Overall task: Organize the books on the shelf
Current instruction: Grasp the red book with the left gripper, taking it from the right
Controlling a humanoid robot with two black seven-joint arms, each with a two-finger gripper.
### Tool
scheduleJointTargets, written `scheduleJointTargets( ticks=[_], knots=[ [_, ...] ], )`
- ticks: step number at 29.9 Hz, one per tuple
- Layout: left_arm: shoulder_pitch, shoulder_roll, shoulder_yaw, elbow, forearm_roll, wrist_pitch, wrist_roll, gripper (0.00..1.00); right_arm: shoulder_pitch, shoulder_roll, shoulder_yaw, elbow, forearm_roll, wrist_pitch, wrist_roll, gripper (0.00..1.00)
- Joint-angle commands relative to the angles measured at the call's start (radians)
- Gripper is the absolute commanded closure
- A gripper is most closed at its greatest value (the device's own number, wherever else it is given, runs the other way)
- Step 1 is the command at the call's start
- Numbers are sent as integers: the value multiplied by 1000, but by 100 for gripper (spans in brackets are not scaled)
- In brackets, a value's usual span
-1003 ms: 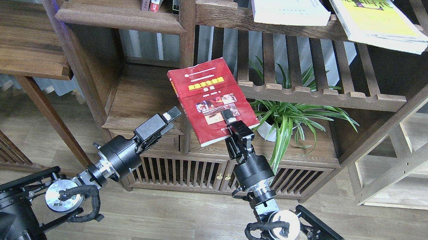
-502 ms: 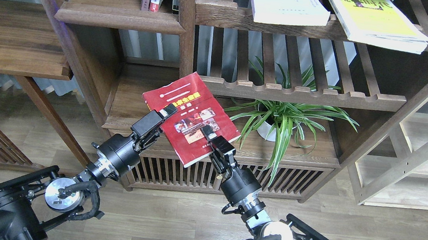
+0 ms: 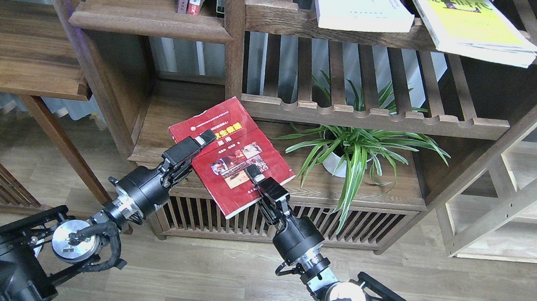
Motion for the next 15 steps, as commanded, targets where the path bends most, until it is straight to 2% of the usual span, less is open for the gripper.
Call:
scheduleJointTargets(
  ticks=[1, 9, 11, 13, 14, 15],
  knots=[
    [0, 0, 4, 0, 2, 0, 9, 37, 1, 0, -14, 6, -1, 0, 0, 95],
    [8, 0, 4, 0, -1, 0, 9, 38, 3, 0, -28, 8, -4, 0, -3, 95],
    [11, 0, 3, 2, -3, 0, 8, 45, 1, 0, -28, 8, -6, 0, -11, 95],
    [12, 1, 3, 0, -4, 0, 2, 56, 1, 0, -28, 7, -7, 0, -16, 95],
    [15, 1, 3, 0, -9, 0, -3, 66, 1, 0, -28, 6, -6, 0, -16, 95],
    [15, 1, 3, 0, -17, 0, -4, 72, 3, 0, -28, 6, -6, 0, -16, 95]
  ],
)
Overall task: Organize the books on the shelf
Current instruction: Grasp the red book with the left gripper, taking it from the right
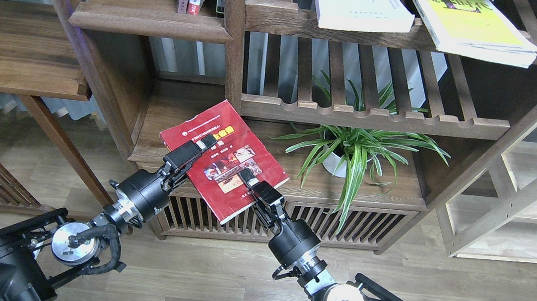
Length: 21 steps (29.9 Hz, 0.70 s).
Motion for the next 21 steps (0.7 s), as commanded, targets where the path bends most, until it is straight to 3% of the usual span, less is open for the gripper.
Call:
scheduleJointTargets(
  ticks=[1, 4, 9, 11, 15, 18, 21],
  knots=[
    [3, -1, -1, -1, -20, 0, -9, 76, 1, 0, -1, -1, -2, 0, -3, 95],
    [3, -1, 1, -4, -29, 0, -4, 98, -1, 0, -1, -1, -3, 0, -3, 92],
    [2, -1, 16, -6, -21, 0, 5, 100, -2, 0, -1, -1, -9, 0, -5, 81],
    [2, -1, 17, -7, -18, 0, 5, 100, -4, 0, 2, -3, -26, 0, -5, 70],
    [2, 4, 19, -6, -9, 0, 5, 100, -31, 0, 30, -3, -74, 0, -5, 22],
    [0, 11, 17, -7, 6, 0, 5, 100, -33, 0, 76, -3, -78, 0, -5, 6],
    [0, 21, 13, -7, 12, 0, 5, 100, -27, 0, 100, -3, -80, 0, -5, 3]
  ],
)
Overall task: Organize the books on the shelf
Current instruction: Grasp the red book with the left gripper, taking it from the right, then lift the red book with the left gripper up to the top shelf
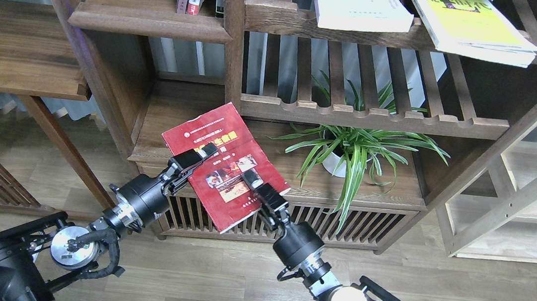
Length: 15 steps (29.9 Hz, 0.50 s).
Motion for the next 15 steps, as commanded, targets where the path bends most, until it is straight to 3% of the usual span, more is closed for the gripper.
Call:
scheduleJointTargets(
  ticks=[1, 15],
  knots=[
    [-1, 14, -7, 1, 8, 0, 0, 100, 7, 0, 31, -1, -3, 0, 0, 2],
    [-9, 212, -79, -122, 209, 0, -5, 100, 17, -28, 192, -85, -7, 0, 2, 1]
  ],
)
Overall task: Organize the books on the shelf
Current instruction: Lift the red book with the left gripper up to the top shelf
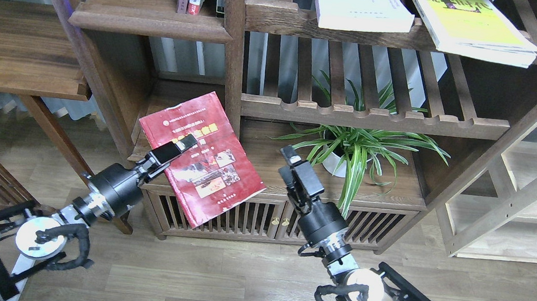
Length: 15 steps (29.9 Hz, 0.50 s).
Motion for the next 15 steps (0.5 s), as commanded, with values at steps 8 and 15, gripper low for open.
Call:
scheduleJointTargets(
  ticks=[8, 15],
  knots=[
    [-7, 195, -208, -138, 313, 0, 7, 100, 12, -39, 34, -101, -17, 0, 1, 1],
    [-13, 261, -484, -233, 441, 0, 70, 100, 32, -41, 33, -141, -19, 0, -1, 1]
  ],
)
